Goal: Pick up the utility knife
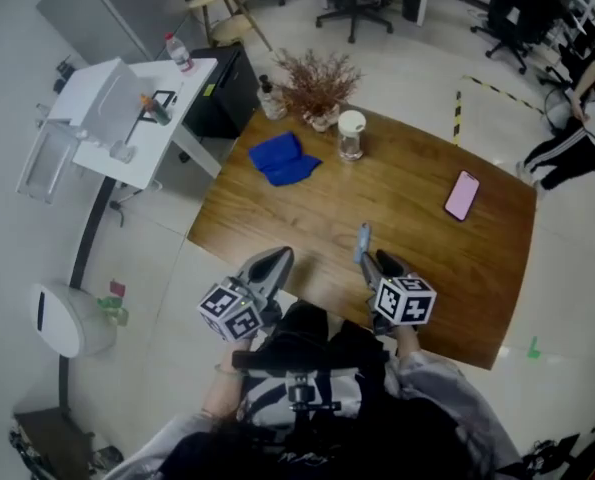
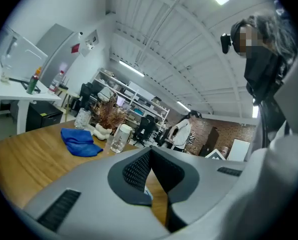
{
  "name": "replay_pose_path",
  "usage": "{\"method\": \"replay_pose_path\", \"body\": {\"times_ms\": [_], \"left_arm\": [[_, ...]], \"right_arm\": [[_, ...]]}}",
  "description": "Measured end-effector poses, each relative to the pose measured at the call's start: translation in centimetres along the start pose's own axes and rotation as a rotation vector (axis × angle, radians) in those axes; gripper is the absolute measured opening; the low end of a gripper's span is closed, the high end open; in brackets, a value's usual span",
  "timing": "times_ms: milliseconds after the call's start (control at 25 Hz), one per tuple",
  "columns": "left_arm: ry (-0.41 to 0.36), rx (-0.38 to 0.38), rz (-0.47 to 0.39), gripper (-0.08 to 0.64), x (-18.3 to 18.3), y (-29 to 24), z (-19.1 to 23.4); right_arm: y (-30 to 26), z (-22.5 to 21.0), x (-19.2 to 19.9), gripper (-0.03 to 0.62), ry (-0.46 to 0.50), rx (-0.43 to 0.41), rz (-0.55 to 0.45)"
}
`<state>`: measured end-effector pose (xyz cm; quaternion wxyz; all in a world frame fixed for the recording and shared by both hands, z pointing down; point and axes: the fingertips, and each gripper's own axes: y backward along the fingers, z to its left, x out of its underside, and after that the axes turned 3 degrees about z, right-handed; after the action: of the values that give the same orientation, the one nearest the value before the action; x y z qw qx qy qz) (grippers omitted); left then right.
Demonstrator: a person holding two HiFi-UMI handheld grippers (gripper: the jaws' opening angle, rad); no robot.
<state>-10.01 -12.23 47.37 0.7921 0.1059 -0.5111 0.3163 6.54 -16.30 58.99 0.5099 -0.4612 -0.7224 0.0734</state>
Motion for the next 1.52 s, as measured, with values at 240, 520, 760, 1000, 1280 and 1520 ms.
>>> {"method": "replay_pose_path", "body": {"times_ms": [240,520,760,1000,1280,1520], "left_arm": [[-0.033,0.11,0.043,0.008,-3.7,-3.1,4.8],[-0.038,0.202,0.138,0.008,-3.6,-5.8,8.6],[-0.023,0.303,0.167,0.008,-3.6,-8.6,8.8],[-0.012,0.377,0.187,0.008,-3.2,-9.8,7.7],[0.002,0.389,0.18,0.008,-3.3,-10.0,7.4],[-0.035,0.388,0.24,0.008,-1.6,-10.8,6.3]], "right_arm": [[-5.4,-3.3,0.7,0.227,-0.038,0.249,0.011],[-8.5,-4.9,1.7,0.235,-0.035,0.411,0.045],[-9.0,-3.7,2.0,0.227,0.162,0.514,0.107],[-9.0,-3.7,2.3,0.158,0.139,0.526,0.126],[-7.8,-3.5,2.4,0.15,-0.136,0.44,0.066],[-5.7,-2.5,1.3,0.15,-0.19,0.385,-0.012]]}}
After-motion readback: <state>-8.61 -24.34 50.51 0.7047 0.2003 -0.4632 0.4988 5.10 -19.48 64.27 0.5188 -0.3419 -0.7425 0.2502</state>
